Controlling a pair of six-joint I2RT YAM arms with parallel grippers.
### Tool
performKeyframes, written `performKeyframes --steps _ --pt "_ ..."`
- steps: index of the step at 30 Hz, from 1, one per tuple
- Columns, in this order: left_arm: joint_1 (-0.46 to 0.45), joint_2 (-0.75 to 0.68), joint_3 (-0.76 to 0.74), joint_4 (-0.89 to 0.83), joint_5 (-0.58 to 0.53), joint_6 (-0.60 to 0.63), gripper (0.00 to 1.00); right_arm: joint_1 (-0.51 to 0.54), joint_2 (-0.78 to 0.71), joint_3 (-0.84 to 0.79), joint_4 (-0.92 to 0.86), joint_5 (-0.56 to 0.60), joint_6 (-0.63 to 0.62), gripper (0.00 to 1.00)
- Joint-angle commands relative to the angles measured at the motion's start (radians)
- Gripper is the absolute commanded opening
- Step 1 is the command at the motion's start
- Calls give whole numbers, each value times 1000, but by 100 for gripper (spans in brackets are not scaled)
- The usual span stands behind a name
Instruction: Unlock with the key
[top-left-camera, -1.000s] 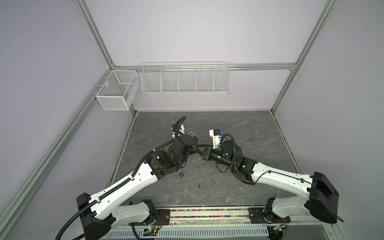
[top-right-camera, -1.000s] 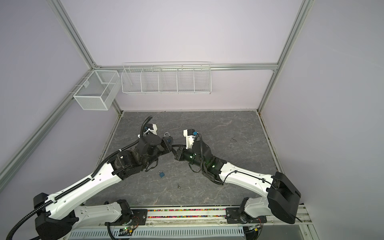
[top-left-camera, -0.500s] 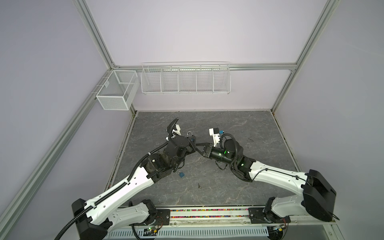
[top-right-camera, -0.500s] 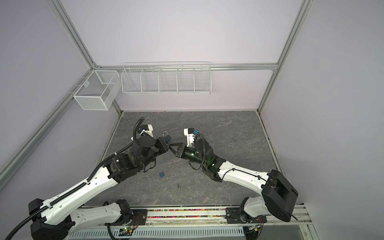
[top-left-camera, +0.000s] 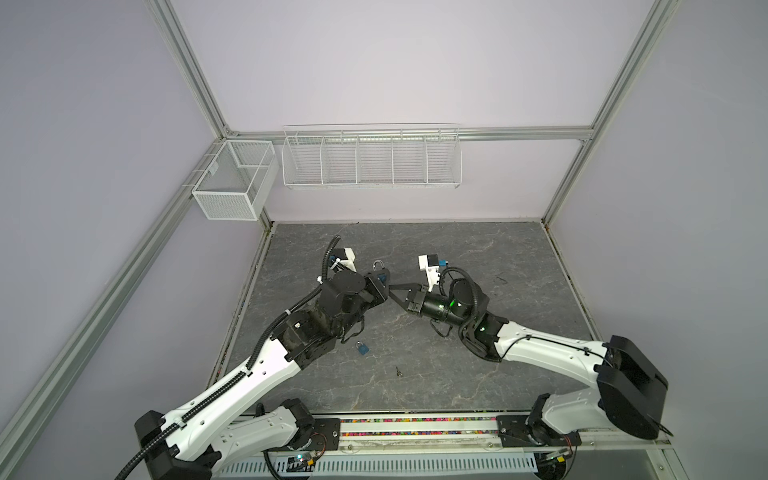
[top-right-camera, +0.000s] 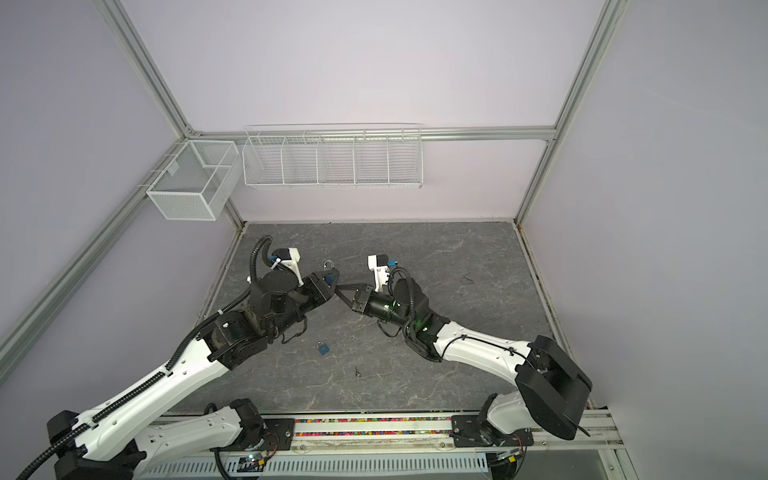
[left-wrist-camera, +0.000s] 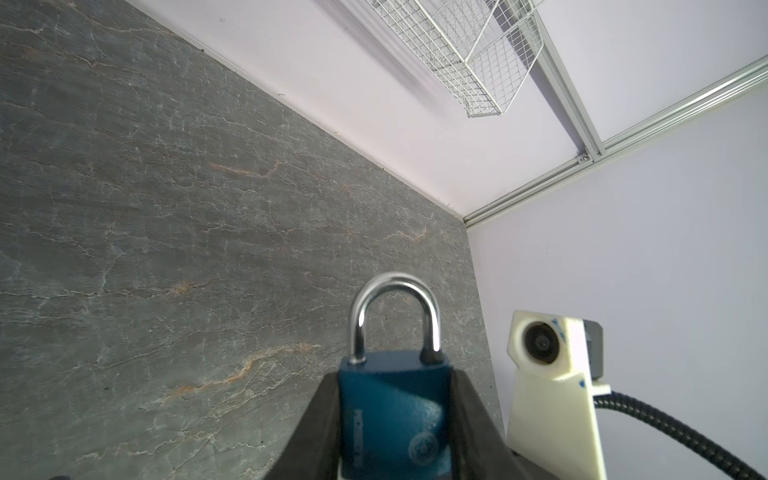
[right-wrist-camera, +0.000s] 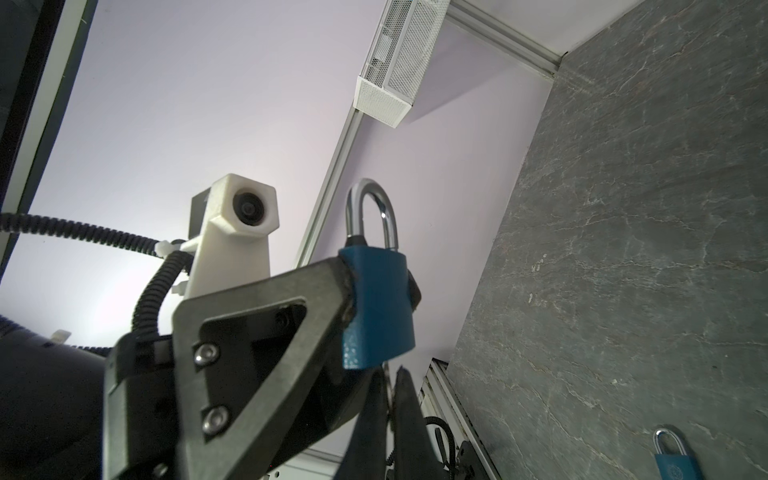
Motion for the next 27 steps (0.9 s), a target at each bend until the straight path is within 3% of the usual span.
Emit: performKeyframes --steps 1,27 --pt "-19 6 -22 30 156 -42 0 13 4 20 196 -56 36 6" --pt "1 7 -72 146 271 -100 0 33 6 33 267 -60 46 6"
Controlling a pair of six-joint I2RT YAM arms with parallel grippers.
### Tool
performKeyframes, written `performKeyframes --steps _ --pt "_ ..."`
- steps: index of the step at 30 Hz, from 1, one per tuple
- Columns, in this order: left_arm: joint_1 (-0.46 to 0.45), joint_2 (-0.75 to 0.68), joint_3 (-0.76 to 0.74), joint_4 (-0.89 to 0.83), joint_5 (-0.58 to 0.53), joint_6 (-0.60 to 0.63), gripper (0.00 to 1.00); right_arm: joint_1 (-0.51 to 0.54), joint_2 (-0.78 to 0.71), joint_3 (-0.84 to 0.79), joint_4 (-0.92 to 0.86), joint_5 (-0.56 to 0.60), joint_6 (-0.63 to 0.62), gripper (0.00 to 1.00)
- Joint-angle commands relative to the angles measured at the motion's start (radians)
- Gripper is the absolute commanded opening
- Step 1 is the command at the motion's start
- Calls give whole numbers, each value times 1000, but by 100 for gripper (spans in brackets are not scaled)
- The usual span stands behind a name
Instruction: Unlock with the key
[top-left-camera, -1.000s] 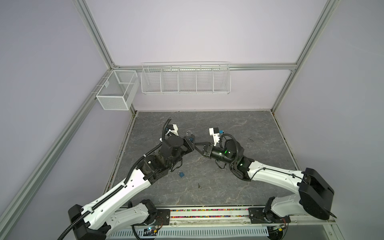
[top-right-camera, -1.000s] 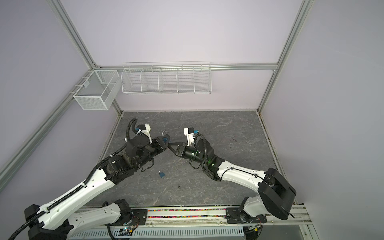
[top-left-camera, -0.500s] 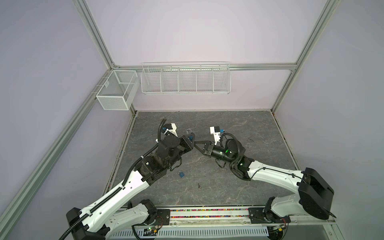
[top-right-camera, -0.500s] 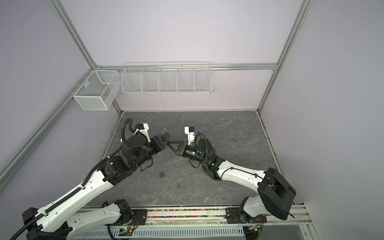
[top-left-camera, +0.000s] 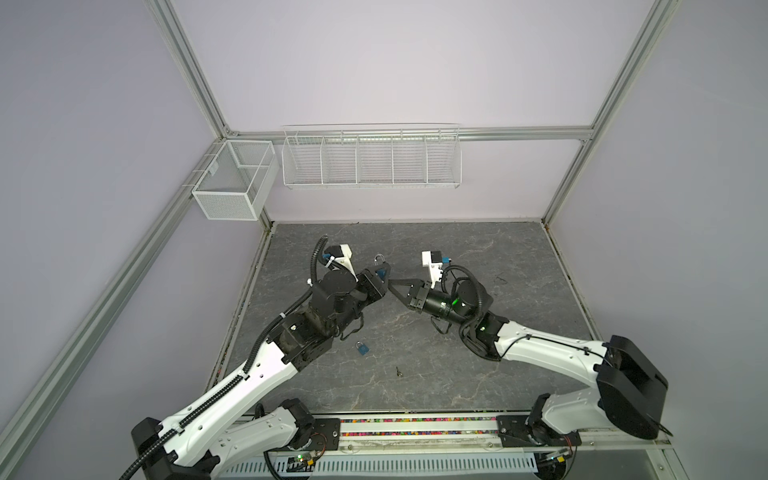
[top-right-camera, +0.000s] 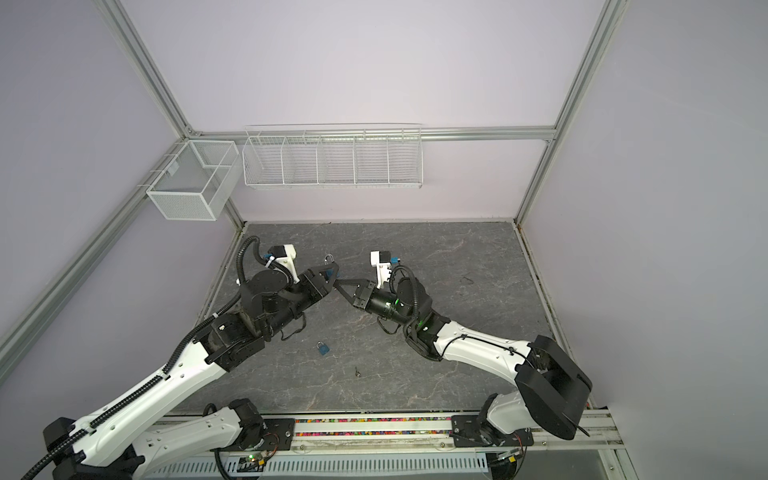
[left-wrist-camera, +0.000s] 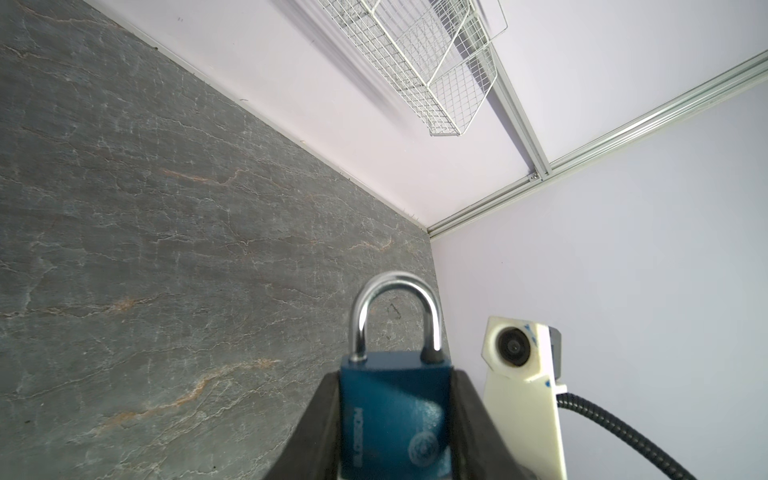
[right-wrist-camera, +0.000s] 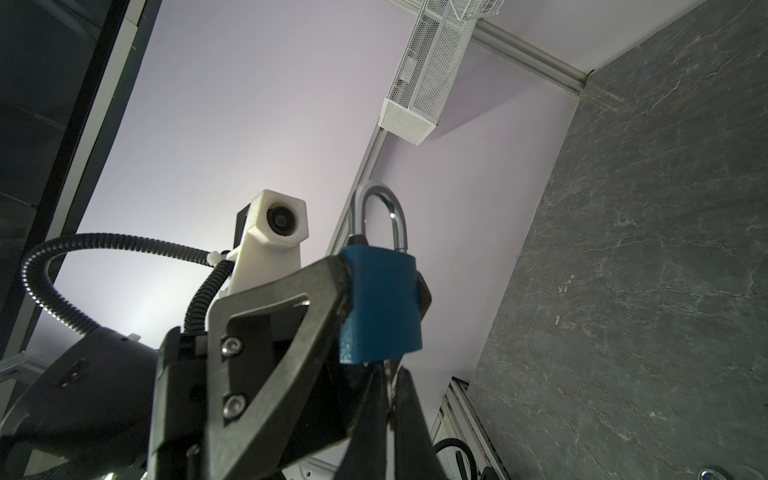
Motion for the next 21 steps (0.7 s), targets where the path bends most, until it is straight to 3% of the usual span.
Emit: performKeyframes --steps 1,15,21 --pt "-33 31 -31 28 200 -78 0 39 5 37 193 -73 19 6" --pt "-27 52 -43 105 271 -103 0 52 13 64 255 -98 23 6" --pt "-23 37 -34 82 248 -90 0 53 1 64 180 -90 -13 6"
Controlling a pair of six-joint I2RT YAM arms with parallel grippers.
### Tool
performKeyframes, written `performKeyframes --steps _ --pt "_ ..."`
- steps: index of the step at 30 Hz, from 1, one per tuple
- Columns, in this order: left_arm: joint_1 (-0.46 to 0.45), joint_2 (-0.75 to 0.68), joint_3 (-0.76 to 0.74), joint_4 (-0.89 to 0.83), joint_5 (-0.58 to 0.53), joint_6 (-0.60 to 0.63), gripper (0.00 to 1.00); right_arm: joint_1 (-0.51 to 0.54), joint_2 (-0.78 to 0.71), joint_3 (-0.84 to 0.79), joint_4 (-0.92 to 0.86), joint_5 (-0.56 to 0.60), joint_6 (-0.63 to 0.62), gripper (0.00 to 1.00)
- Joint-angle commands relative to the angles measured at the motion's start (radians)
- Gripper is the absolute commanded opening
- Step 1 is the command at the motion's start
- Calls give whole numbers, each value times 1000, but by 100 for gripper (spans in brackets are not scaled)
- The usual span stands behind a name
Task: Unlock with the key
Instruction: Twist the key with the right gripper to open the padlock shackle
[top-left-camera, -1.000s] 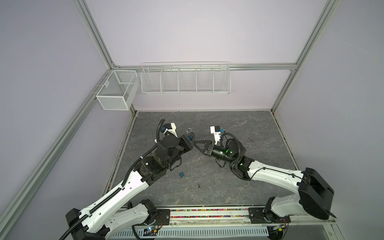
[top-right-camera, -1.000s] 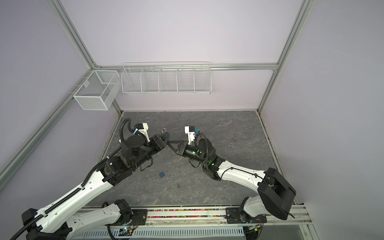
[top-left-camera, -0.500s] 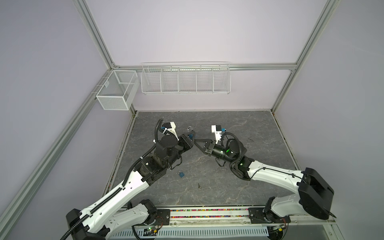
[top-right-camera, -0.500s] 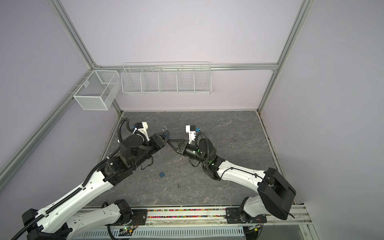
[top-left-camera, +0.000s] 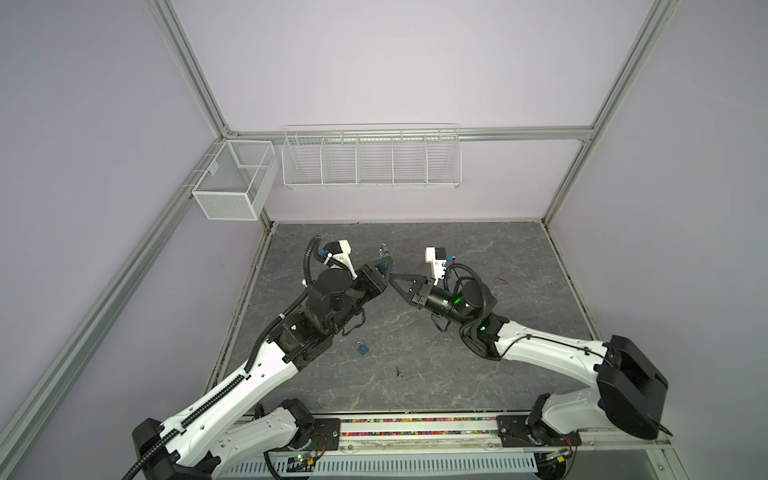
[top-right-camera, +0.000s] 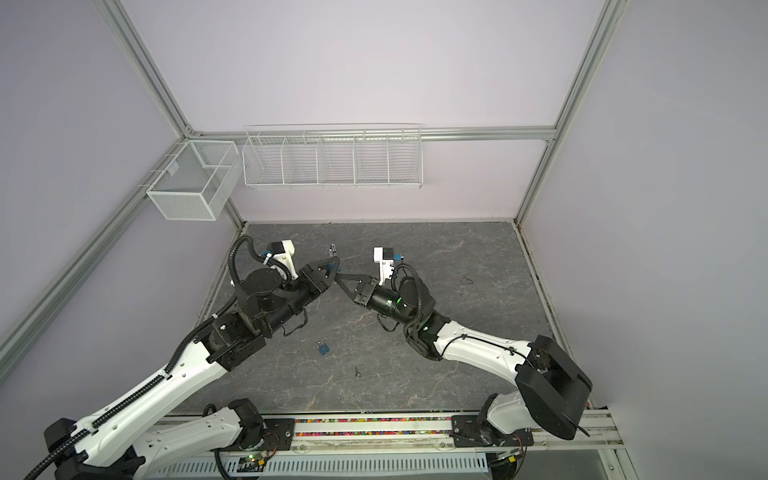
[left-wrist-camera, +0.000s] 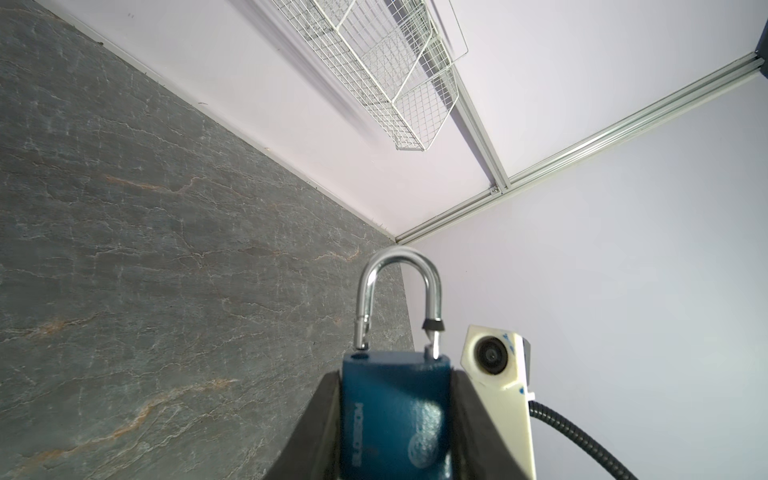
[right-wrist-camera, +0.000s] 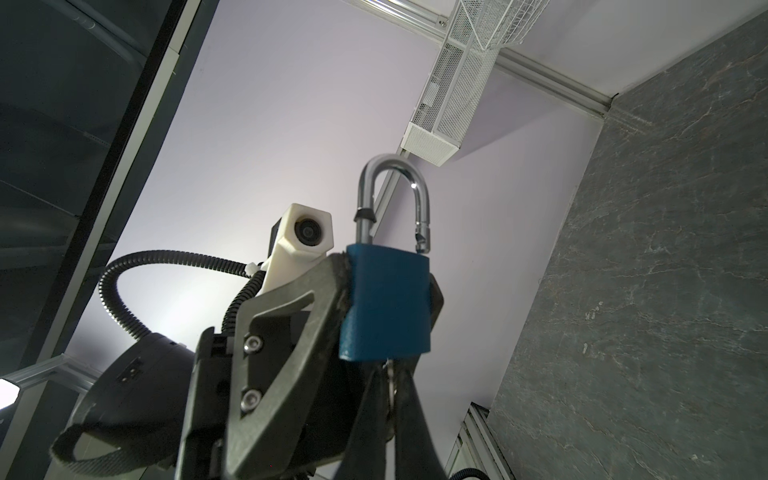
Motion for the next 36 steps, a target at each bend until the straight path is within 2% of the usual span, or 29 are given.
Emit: performKeyframes --steps 1,8,15,36 --pt "-41 31 -10 -40 185 -49 0 55 -7 62 73 -112 -54 6" --pt "-38 46 55 -170 90 43 0 62 -30 121 -193 -84 -214 6" --pt "-35 52 123 -273 -9 122 0 82 -60 164 -463 -2 -382 6" --pt "-34 40 146 -370 -146 207 0 100 -123 176 -702 97 -510 35"
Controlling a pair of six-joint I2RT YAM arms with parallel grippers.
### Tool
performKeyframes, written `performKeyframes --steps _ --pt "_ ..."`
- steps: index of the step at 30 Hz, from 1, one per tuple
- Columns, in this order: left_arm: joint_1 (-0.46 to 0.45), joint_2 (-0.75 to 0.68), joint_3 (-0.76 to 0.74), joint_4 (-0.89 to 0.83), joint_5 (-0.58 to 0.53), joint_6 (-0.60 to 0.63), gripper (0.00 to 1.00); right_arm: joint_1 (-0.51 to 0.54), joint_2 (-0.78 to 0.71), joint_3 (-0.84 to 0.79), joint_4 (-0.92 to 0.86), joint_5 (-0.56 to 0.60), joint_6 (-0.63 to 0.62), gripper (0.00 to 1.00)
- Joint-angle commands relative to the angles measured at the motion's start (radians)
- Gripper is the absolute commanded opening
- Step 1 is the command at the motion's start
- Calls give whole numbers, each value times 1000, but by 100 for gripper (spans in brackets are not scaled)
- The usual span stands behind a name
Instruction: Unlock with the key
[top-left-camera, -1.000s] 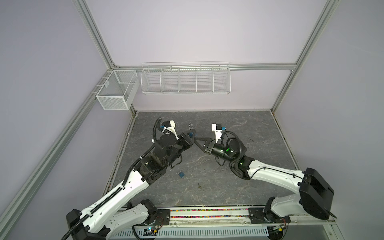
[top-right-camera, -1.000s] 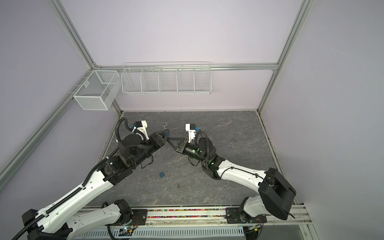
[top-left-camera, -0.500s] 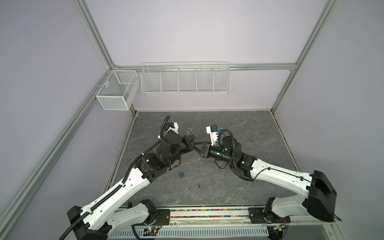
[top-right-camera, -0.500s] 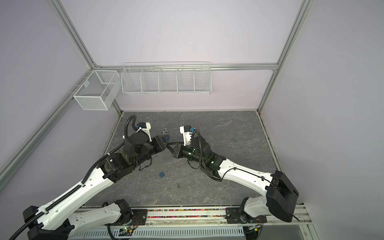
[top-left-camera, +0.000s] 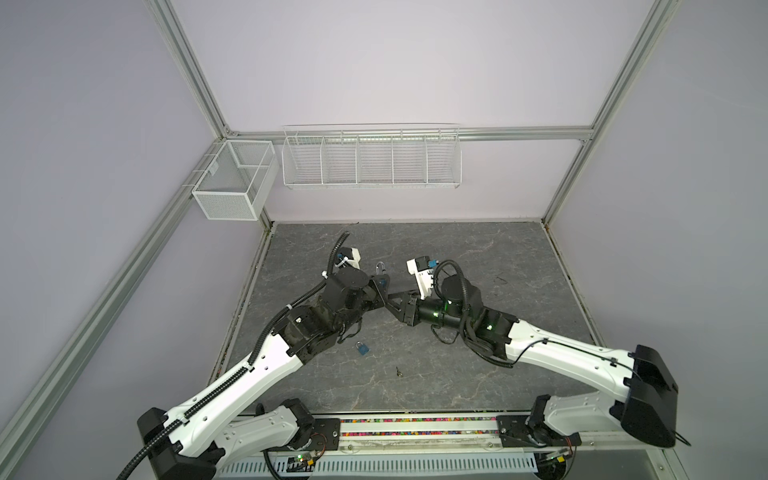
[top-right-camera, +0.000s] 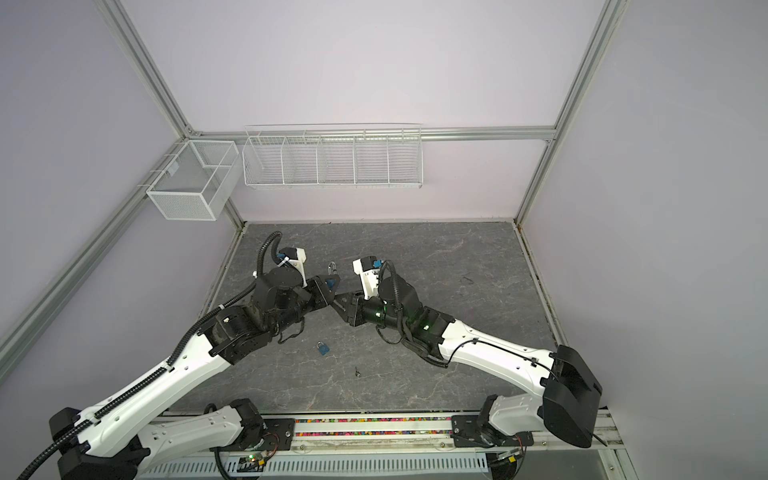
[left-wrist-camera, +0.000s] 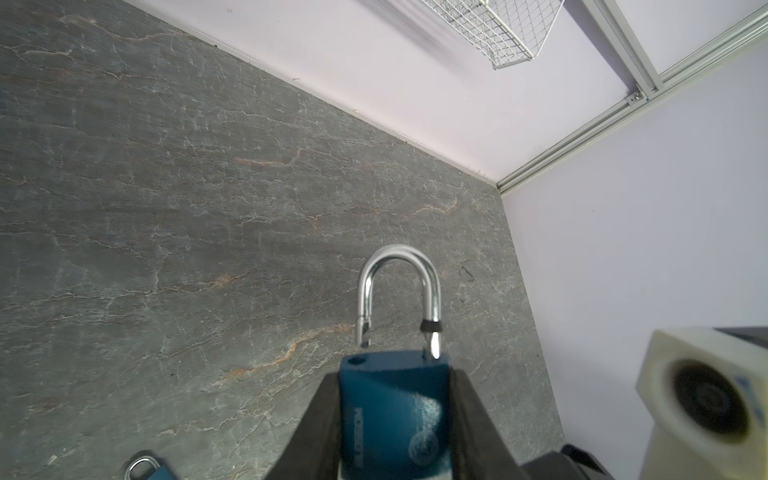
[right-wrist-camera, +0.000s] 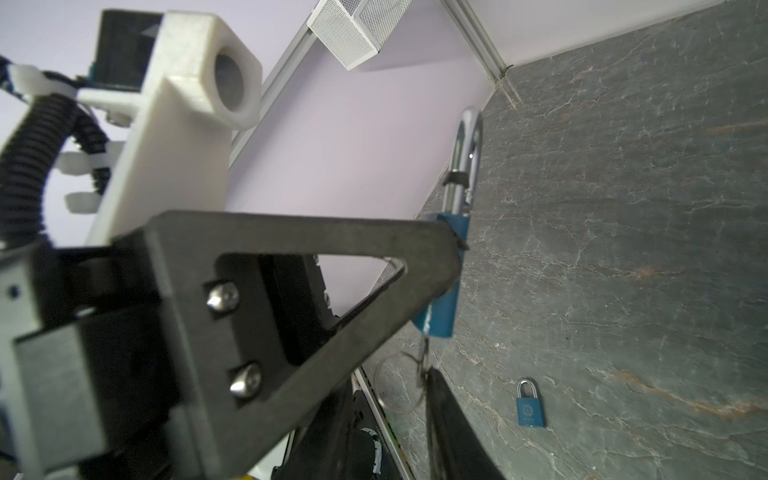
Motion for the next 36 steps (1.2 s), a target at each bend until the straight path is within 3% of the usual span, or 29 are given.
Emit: performKeyframes --steps 1,5,10,13,17,23,36 --pt "-2 -16 45 -29 -48 35 0 8 -49 17 -53 16 -41 36" --pt "-2 -34 35 -68 -67 52 0 7 -102 7 -110 45 -50 42" --pt "-2 -61 0 -97 -62 100 0 -6 -147 49 -282 86 -98 59" --pt "-2 -66 -17 -120 -62 149 0 -50 -121 111 -406 50 -122 67" --pt "-1 -83 -56 -121 -49 235 0 -98 -54 209 -534 -28 -184 74" --pt "-2 -96 -138 -72 2 354 0 -146 88 388 -711 -48 -302 81" --pt "-1 -58 -164 -88 70 400 0 -196 440 740 -944 -92 -481 88"
